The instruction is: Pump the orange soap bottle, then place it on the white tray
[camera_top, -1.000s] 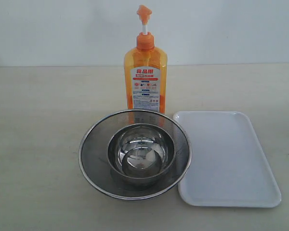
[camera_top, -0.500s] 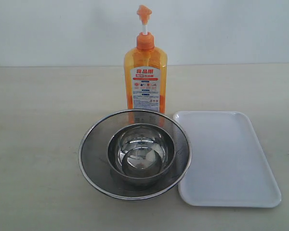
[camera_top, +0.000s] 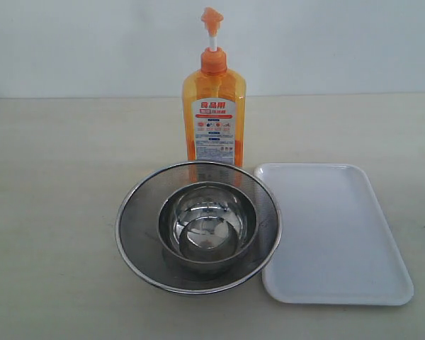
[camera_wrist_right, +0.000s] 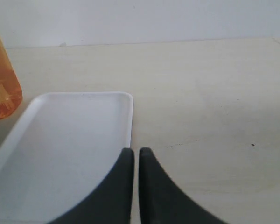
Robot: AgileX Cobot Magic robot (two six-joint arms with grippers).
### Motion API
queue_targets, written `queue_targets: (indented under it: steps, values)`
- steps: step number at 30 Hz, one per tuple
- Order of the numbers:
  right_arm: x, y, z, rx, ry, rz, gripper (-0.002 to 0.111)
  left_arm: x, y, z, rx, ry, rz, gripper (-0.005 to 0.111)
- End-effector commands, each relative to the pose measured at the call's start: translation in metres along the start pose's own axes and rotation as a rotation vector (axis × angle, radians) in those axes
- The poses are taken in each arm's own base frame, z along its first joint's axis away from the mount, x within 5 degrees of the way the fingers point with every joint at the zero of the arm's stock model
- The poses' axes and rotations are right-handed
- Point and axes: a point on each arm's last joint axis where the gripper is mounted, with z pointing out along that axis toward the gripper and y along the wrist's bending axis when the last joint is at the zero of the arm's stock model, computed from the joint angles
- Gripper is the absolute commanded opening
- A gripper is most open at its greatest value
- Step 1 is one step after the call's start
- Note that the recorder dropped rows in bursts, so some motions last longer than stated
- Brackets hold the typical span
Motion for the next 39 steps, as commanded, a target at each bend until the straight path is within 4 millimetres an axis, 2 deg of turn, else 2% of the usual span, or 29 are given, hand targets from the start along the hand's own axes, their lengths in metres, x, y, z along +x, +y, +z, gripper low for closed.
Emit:
queue_targets:
  steps: [1, 5, 8, 11, 14, 17, 21, 24, 26, 30, 34, 35, 36, 37, 38, 39]
  values:
    - [-0.001, 0.000, 0.000, 0.006, -0.010, -0.006, 0.001, -0.007, -0.002, -0.002, 0.008, -0.026, -0.030, 0.005]
    - [-0.001, 0.000, 0.000, 0.006, -0.010, -0.006, 0.001, -0.011, -0.004, -0.003, 0.038, -0.071, -0.113, 0.005]
    - [-0.001, 0.000, 0.000, 0.006, -0.010, -0.006, 0.001, -0.022, -0.007, -0.004, 0.093, -0.176, -0.288, 0.005]
    - [-0.001, 0.000, 0.000, 0.006, -0.010, -0.006, 0.001, -0.037, -0.007, -0.007, 0.086, -0.279, -0.247, 0.005]
    - [-0.001, 0.000, 0.000, 0.006, -0.010, -0.006, 0.001, -0.059, -0.012, 0.001, 0.082, -0.256, -0.222, 0.005]
    - [-0.001, 0.000, 0.000, 0.006, -0.010, -0.006, 0.001, -0.087, -0.019, 0.020, 0.099, -0.180, -0.234, 0.005]
    - [-0.001, 0.000, 0.000, 0.006, -0.010, -0.006, 0.001, -0.122, -0.027, 0.056, 0.113, -0.085, -0.084, 0.005]
    - [-0.001, 0.000, 0.000, 0.006, -0.010, -0.006, 0.001, -0.139, -0.032, 0.086, 0.145, -0.024, -0.076, 0.005]
    - [-0.001, 0.000, 0.000, 0.006, -0.010, -0.006, 0.001, -0.144, -0.033, 0.107, 0.163, 0.002, -0.044, 0.005]
    - [-0.001, 0.000, 0.000, 0.006, -0.010, -0.006, 0.001, -0.124, -0.036, 0.155, 0.279, 0.110, 0.067, 0.005]
    - [-0.001, 0.000, 0.000, 0.006, -0.010, -0.006, 0.001, -0.101, -0.049, 0.192, 0.537, 0.135, 0.073, 0.005]
    - [-0.001, 0.000, 0.000, 0.006, -0.010, -0.006, 0.001, -0.087, -0.053, 0.210, 0.663, 0.124, 0.085, 0.005]
    - [-0.001, 0.000, 0.000, 0.006, -0.010, -0.006, 0.001, -0.078, -0.052, 0.219, 0.699, 0.129, 0.102, 0.005]
    - [-0.001, 0.000, 0.000, 0.006, -0.010, -0.006, 0.001, -0.057, -0.049, 0.237, 0.745, 0.161, 0.153, 0.005]
    - [-0.001, 0.000, 0.000, 0.006, -0.010, -0.006, 0.001, -0.048, -0.047, 0.244, 0.759, 0.170, 0.184, 0.005]
    - [-0.001, 0.000, 0.000, 0.006, -0.010, -0.006, 0.001, -0.028, -0.044, 0.258, 0.805, 0.197, 0.218, 0.005]
